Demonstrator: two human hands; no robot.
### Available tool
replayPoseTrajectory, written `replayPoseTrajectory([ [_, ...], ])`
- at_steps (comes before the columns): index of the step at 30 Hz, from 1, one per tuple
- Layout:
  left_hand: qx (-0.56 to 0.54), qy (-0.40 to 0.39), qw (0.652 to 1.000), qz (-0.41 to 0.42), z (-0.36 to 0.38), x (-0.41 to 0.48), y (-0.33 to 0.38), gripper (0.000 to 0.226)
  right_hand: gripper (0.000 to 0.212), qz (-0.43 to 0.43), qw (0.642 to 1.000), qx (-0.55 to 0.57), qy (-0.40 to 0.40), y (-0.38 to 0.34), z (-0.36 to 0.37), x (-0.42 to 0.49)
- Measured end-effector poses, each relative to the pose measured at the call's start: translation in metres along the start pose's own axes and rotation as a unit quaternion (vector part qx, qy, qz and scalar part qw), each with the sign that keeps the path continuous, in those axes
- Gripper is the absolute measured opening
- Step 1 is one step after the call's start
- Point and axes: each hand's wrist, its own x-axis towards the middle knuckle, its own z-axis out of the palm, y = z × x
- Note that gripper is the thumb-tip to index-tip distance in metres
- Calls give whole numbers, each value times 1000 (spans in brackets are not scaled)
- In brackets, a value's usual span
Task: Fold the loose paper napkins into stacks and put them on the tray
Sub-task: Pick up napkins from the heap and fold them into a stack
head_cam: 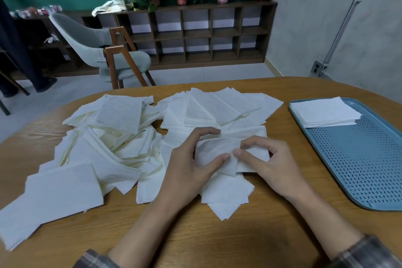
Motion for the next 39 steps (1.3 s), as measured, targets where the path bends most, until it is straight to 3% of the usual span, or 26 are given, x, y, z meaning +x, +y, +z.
replayPoseTrajectory([
  [5, -35, -11, 998, -44, -3, 3, -1, 39, 15, 3, 999, 44, 16, 0, -2, 1],
  [9, -62, -12, 996, -60, -4, 3, -3, 31, 8, 6, 995, 88, 40, -1, -7, 2],
  [13, -55, -25, 995, -80, -6, 4, -5, 20, 36, 24, 983, 172, 58, 4, -11, 4],
  [17, -145, -4, 983, -108, -10, 8, -3, 7, 49, 48, 965, 250, 62, 2, -13, 6],
  [19, -180, 25, 976, -116, -13, 9, -2, 6, 49, 52, 968, 238, 58, 2, -13, 7],
  [23, -143, 79, 981, -109, -20, 9, -4, 5, 53, 80, 973, 215, 16, 2, -11, 6],
  [29, -123, -5, 985, -118, -20, 11, -7, 8, 32, 136, 963, 222, -72, -5, -9, 2],
  [39, -74, -15, 994, -81, -17, 12, -9, 10, 31, 127, 982, 123, -70, -10, -2, -1],
])
